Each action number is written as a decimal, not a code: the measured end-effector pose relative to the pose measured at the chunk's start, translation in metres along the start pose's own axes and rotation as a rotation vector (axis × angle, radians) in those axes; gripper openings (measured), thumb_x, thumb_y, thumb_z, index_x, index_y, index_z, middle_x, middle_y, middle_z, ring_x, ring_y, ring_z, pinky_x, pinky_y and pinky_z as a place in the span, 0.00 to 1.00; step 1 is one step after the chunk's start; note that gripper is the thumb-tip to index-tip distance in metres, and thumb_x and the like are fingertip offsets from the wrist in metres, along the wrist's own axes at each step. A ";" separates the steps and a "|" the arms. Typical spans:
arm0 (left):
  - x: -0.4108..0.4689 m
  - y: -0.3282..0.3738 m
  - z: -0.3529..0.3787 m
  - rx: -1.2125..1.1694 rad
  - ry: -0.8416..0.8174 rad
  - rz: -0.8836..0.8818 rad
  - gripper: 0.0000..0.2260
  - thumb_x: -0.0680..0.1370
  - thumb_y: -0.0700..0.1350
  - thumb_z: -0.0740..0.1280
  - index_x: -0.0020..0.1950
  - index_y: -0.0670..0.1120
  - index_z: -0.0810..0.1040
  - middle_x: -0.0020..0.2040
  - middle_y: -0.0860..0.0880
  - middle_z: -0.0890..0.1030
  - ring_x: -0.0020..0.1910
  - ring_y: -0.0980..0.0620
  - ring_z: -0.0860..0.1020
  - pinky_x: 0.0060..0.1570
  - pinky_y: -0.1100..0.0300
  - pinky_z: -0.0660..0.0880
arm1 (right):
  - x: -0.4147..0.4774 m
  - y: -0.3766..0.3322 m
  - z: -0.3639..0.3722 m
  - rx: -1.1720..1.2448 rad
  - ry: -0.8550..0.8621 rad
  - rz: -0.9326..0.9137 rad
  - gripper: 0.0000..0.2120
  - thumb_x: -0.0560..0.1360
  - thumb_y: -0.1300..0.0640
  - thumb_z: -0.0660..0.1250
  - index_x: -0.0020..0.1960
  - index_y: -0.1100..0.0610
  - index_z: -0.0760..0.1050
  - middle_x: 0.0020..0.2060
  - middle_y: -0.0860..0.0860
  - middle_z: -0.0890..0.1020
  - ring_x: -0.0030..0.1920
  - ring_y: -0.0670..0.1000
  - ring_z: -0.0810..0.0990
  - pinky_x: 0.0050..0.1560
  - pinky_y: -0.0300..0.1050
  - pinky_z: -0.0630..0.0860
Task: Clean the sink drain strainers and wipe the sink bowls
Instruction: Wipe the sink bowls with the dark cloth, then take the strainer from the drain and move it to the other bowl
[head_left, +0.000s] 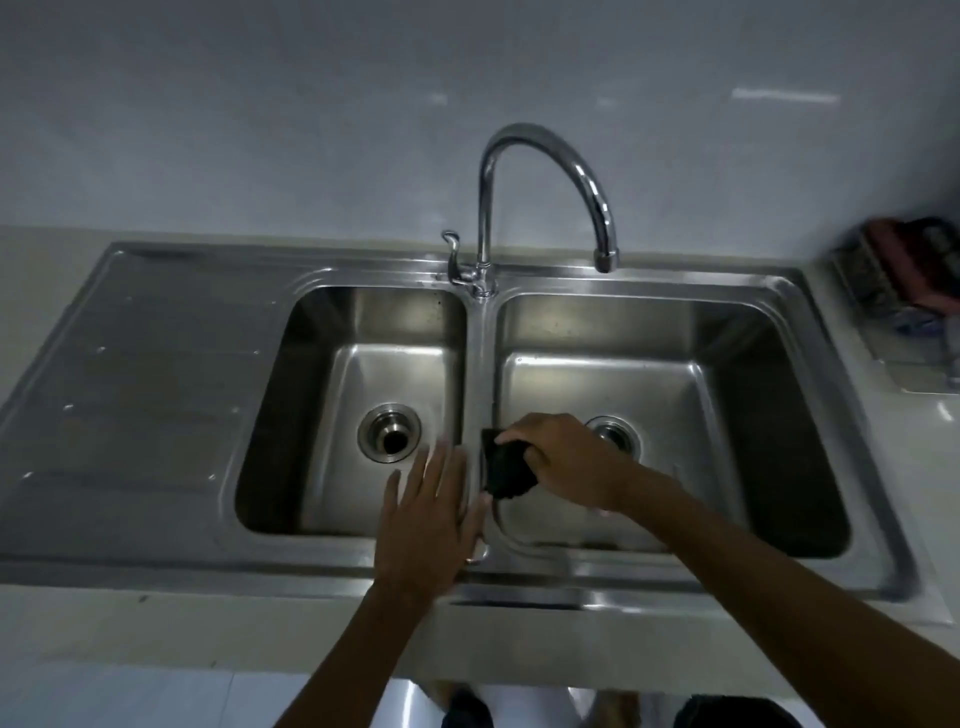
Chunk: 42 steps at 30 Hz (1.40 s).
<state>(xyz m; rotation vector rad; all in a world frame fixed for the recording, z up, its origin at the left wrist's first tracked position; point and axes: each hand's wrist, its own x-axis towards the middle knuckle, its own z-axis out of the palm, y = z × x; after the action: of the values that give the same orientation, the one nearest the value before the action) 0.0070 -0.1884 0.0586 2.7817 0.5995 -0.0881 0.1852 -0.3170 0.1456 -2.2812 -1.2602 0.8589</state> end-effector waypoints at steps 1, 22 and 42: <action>-0.001 0.019 0.004 -0.006 -0.008 0.026 0.32 0.84 0.65 0.48 0.82 0.47 0.63 0.82 0.45 0.60 0.82 0.46 0.58 0.75 0.39 0.64 | -0.015 0.016 -0.010 -0.015 0.024 0.026 0.17 0.81 0.65 0.59 0.68 0.58 0.77 0.61 0.58 0.81 0.59 0.55 0.79 0.64 0.49 0.75; 0.030 0.444 0.127 0.032 -0.177 0.517 0.40 0.80 0.71 0.50 0.83 0.46 0.59 0.83 0.43 0.53 0.82 0.43 0.57 0.77 0.38 0.61 | -0.333 0.350 -0.064 -0.299 0.200 0.755 0.33 0.85 0.44 0.53 0.83 0.52 0.40 0.83 0.54 0.43 0.81 0.66 0.43 0.80 0.62 0.49; 0.031 0.424 0.119 0.040 -0.136 0.485 0.38 0.79 0.71 0.54 0.80 0.47 0.67 0.81 0.41 0.64 0.77 0.42 0.68 0.70 0.41 0.71 | -0.308 0.316 -0.081 -0.305 0.213 0.864 0.44 0.80 0.42 0.63 0.82 0.48 0.37 0.82 0.58 0.40 0.78 0.74 0.48 0.76 0.71 0.56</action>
<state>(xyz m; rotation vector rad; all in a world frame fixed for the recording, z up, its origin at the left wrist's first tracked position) 0.2100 -0.5805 0.0565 2.8436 -0.1170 -0.1838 0.3085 -0.7477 0.1153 -3.1117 -0.2778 0.6577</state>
